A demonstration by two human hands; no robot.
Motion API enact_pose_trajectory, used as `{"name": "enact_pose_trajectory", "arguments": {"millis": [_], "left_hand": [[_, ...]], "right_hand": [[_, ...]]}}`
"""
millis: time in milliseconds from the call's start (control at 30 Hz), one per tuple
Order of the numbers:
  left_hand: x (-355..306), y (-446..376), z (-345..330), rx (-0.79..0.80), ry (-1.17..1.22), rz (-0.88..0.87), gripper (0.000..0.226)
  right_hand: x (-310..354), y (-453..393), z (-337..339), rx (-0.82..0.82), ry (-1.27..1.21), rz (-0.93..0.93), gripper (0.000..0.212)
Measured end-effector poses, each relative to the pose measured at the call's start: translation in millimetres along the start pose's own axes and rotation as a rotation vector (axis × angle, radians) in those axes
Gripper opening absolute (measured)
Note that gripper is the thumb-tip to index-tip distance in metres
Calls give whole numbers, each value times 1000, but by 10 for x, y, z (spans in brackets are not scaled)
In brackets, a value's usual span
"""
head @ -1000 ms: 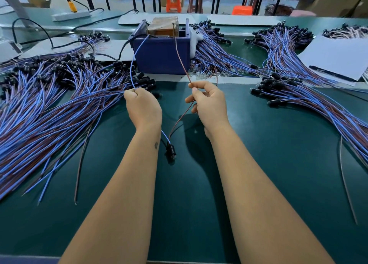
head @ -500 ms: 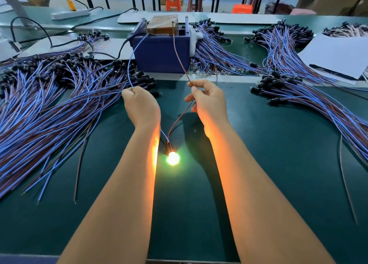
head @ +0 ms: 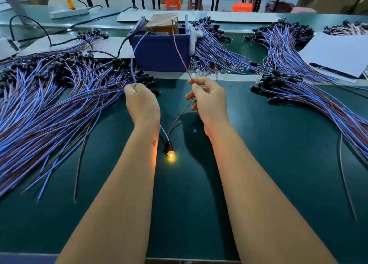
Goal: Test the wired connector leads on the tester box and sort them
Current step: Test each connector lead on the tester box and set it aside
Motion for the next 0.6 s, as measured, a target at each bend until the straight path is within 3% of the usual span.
{"name": "enact_pose_trajectory", "arguments": {"millis": [133, 233, 300, 400, 500, 600], "left_hand": [[-58, 109, -116, 375, -66, -96, 21], [-49, 170, -169, 515, -84, -180, 26], [-43, 158, -158, 540, -58, -178, 22], [-51, 132, -141, 572, -55, -129, 20], [-55, 107, -134, 516, 49, -3, 20], [-53, 96, -122, 478, 102, -11, 17]], "right_hand": [[12, 21, -23, 51, -29, 71, 17], [13, 45, -58, 95, -12, 111, 12], [4, 45, -72, 82, 16, 112, 6], [2, 44, -76, 75, 70, 111, 13], [16, 69, -89, 161, 50, 102, 19], [8, 95, -111, 214, 49, 26, 13]]}}
Point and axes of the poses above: each hand's wrist, its own y-axis away from the middle knuckle, its own z-axis out of the back of the hand, x = y × z, the point moved 2 cm from there along -y, towards the middle knuckle, and after that the axes turned 13 degrees about -z, right-handed, at the moved point
